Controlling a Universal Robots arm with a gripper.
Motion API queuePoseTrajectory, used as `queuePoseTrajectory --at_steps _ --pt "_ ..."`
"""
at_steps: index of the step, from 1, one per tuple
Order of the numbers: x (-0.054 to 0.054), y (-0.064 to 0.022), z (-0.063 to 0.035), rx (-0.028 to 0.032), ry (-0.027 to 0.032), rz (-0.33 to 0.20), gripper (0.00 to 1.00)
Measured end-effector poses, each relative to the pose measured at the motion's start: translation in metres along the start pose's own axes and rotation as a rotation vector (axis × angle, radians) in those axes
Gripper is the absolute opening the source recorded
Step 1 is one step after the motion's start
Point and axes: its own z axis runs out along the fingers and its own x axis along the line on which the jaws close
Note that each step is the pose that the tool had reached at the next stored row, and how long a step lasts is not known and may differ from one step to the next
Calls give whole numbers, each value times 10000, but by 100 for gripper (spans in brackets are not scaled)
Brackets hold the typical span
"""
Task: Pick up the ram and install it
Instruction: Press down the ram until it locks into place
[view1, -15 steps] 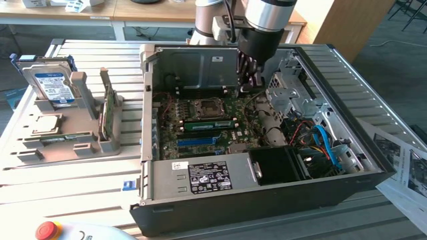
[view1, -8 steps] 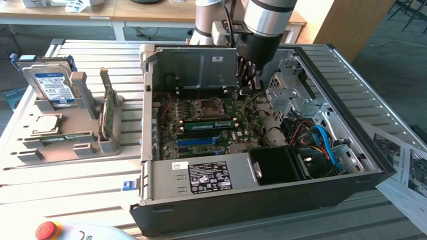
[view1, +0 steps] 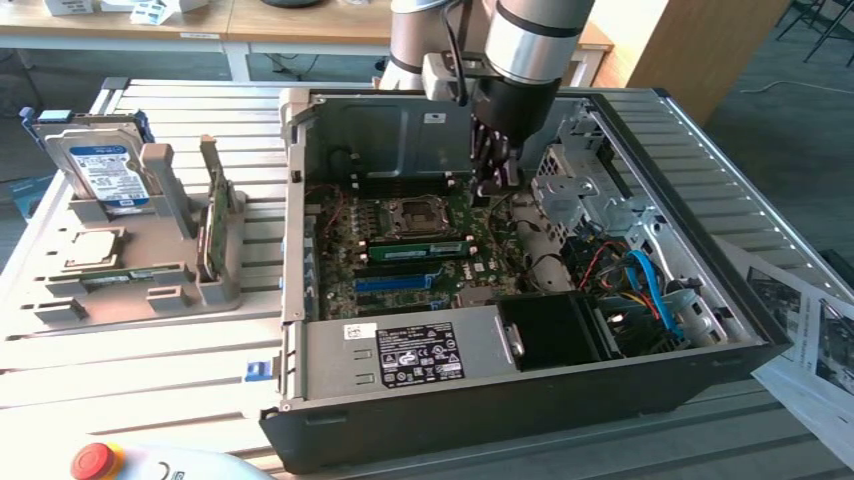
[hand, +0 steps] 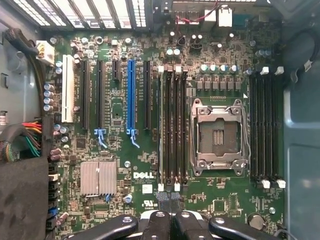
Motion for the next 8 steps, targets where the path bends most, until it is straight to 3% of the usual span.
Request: queuePoseTrajectory --at_steps 8 --pt "3 -3 97 -1 0 0 11"
